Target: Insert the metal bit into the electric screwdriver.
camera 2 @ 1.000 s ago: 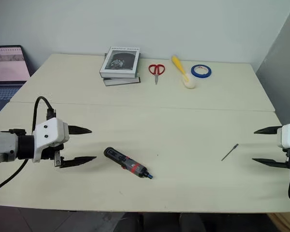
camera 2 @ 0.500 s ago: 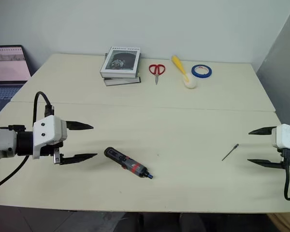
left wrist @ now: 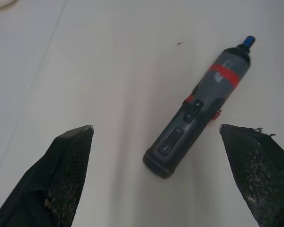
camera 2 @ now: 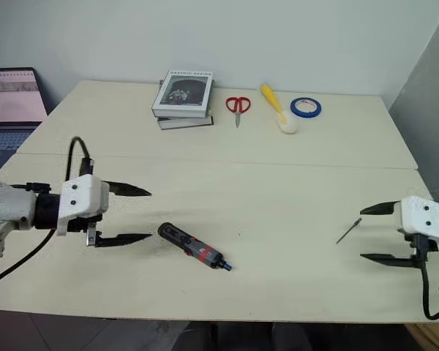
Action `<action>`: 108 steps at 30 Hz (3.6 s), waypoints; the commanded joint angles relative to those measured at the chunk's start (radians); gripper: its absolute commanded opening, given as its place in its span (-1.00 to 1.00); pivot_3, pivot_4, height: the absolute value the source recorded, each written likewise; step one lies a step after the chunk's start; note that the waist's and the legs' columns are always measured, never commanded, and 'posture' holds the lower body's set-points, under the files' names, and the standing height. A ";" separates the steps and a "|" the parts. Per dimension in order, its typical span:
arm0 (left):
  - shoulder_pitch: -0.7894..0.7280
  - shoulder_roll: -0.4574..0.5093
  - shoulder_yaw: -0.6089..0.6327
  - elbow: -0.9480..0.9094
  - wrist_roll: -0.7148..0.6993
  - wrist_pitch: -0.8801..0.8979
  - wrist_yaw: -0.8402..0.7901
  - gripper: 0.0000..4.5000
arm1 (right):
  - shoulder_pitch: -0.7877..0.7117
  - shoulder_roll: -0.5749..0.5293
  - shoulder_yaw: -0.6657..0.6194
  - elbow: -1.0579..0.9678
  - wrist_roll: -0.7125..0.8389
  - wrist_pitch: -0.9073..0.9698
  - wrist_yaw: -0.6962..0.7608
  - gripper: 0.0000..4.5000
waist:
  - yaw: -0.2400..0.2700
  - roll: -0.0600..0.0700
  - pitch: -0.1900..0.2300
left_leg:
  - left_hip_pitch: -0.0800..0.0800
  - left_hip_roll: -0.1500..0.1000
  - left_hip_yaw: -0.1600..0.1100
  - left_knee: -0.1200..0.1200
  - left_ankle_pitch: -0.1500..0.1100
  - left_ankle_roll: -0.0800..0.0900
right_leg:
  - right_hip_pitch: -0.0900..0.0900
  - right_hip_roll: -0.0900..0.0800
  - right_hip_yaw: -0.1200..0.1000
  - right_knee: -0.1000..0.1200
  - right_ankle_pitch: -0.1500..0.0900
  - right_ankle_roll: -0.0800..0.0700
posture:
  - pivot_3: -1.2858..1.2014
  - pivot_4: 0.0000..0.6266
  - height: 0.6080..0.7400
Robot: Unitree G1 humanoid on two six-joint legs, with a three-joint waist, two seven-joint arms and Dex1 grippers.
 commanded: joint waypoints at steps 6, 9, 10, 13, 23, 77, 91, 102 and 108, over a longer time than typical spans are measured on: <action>-0.161 -0.037 -0.269 -0.069 0.120 -0.102 -0.143 0.99 | 0.033 -0.008 -0.053 -0.397 0.114 0.345 -0.225 1.00 | 0.003 -0.001 0.000 | -0.001 0.000 0.000 0.001 0.000 0.000 | 0.000 0.000 0.000 0.000 0.000 0.000 | 0.03 -0.52 1.00; -0.205 -0.077 -0.333 -0.059 0.171 -0.153 -0.158 0.99 | 0.051 -0.011 -0.076 -0.452 0.156 0.436 -0.244 1.00 | 0.004 -0.001 -0.001 | -0.001 0.000 -0.001 0.001 0.000 0.000 | 0.000 0.000 0.000 0.000 0.000 0.000 | 0.03 -0.52 1.00; -0.227 -0.100 -0.362 -0.061 0.183 -0.146 -0.161 0.99 | 0.065 -0.021 -0.092 -0.465 0.160 0.468 -0.242 1.00 | 0.003 -0.001 -0.001 | -0.001 0.000 -0.001 0.001 0.000 0.000 | 0.000 0.000 0.000 0.000 0.000 0.000 | 0.03 -0.52 1.00; -0.281 -0.158 -0.440 -0.068 0.228 -0.124 -0.169 0.99 | 0.108 -0.041 -0.143 -0.499 0.156 0.530 -0.225 1.00 | 0.005 -0.002 -0.001 | -0.002 0.000 -0.001 0.001 0.000 0.000 | 0.000 0.000 0.000 0.000 0.000 0.000 | 0.03 -0.52 1.00; -0.420 -0.316 -0.647 0.044 0.494 -0.187 -0.151 0.99 | 0.170 -0.061 -0.211 -0.563 0.175 0.620 -0.183 1.00 | 0.004 -0.003 -0.002 | -0.001 -0.001 -0.002 0.003 0.000 0.000 | 0.001 0.001 0.001 0.000 0.001 0.002 | 0.03 -0.52 1.00; -0.397 -0.421 -0.678 0.143 0.614 -0.114 -0.136 0.99 | 0.178 0.128 -0.337 -0.503 0.376 0.375 -0.090 1.00 | 0.007 0.002 -0.005 | 0.003 -0.001 -0.005 0.005 0.001 0.001 | 0.010 0.001 0.000 -0.001 0.002 0.004 | 0.03 -0.52 1.00; -0.399 -0.424 -0.678 0.158 0.612 -0.130 -0.138 0.99 | 0.220 0.107 -0.383 -0.493 0.384 0.388 -0.062 1.00 | 0.007 0.002 -0.005 | 0.004 -0.001 -0.005 0.005 0.001 0.002 | 0.012 0.001 0.000 -0.002 0.002 0.004 | 0.03 -0.52 1.00; -0.414 -0.425 -0.692 0.170 0.627 -0.113 -0.159 0.48 | 0.224 0.105 -0.374 -0.500 0.383 0.389 -0.078 1.00 | 0.007 0.002 -0.005 | 0.004 -0.001 -0.005 0.005 0.001 0.002 | 0.013 0.001 0.000 -0.002 0.002 0.004 | 0.03 -0.52 1.00; -0.429 -0.448 -0.713 0.193 0.640 -0.113 -0.150 -0.13 | 0.218 0.101 -0.365 -0.501 0.383 0.388 -0.085 1.00 | 0.007 0.002 -0.005 | 0.004 -0.001 -0.006 0.005 0.001 0.002 | 0.013 0.001 0.000 -0.003 0.002 0.004 | 0.03 -0.52 1.00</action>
